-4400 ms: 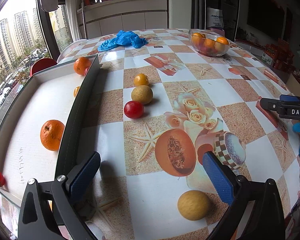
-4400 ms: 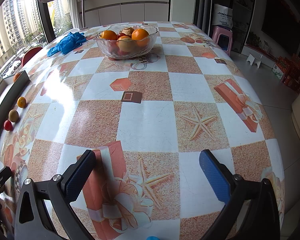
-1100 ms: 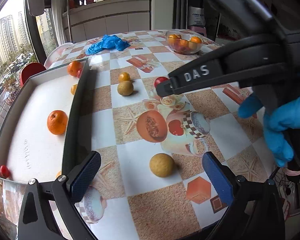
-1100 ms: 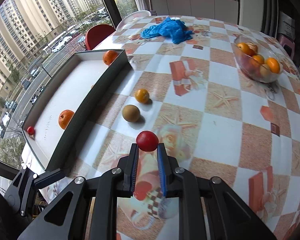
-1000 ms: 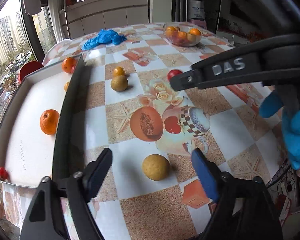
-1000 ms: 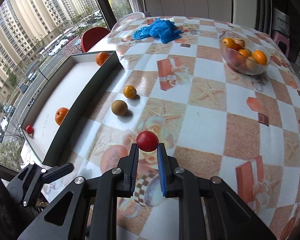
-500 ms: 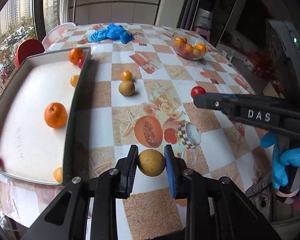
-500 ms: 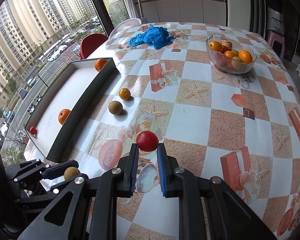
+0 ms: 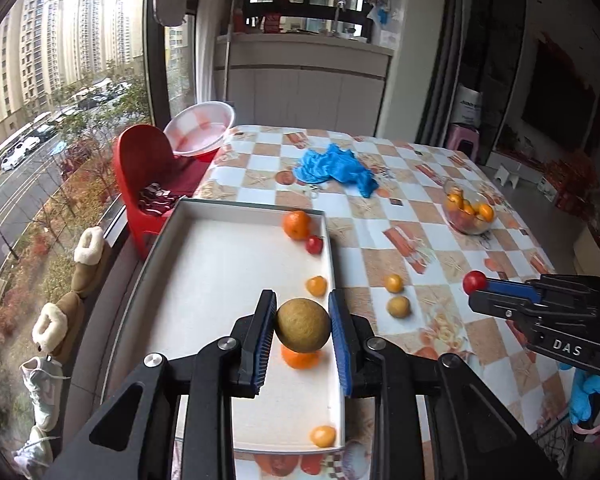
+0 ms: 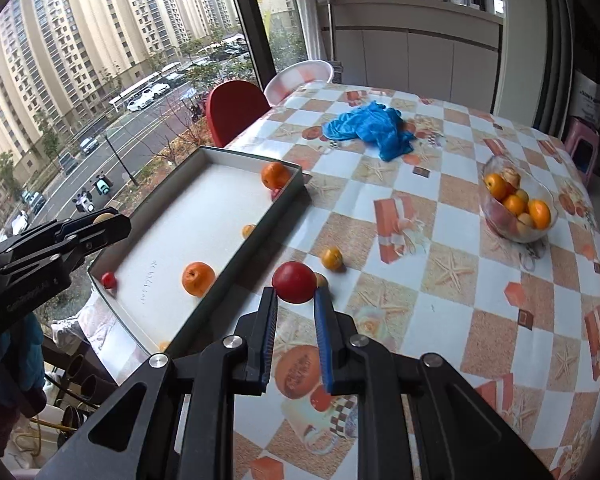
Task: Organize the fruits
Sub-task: 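Grasp the brownish round fruit with the left tool while the right tool carries the tomato over the tray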
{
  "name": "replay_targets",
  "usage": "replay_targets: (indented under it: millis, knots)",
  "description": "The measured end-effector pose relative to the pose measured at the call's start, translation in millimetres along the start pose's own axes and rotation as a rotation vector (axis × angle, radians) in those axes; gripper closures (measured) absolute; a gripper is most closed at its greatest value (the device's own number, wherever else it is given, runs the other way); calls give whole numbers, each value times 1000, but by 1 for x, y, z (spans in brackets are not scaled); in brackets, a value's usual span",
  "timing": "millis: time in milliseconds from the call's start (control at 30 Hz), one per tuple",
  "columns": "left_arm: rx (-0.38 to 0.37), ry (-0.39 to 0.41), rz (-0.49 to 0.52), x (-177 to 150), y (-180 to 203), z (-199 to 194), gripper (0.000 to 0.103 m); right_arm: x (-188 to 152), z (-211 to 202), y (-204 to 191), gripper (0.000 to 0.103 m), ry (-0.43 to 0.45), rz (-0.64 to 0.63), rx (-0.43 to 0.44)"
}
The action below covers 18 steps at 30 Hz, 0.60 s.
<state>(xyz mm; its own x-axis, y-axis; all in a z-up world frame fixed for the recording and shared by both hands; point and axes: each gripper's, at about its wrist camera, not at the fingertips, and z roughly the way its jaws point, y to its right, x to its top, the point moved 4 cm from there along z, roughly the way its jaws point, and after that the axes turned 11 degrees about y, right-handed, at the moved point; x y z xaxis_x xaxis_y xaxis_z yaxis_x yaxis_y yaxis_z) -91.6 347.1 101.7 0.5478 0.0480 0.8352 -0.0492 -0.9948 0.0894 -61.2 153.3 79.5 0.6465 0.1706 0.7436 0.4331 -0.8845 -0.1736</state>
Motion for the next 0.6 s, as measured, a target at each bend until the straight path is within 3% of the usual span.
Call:
replay_targets:
  millis: [200,600]
  knots:
    - [83,-44,-31,-18,-38,21,74,9,27,-42,83,-32,-51,71]
    - [128,-120,-34,-53,-65,49,74,-4,82,-101,83,-124,-121,163]
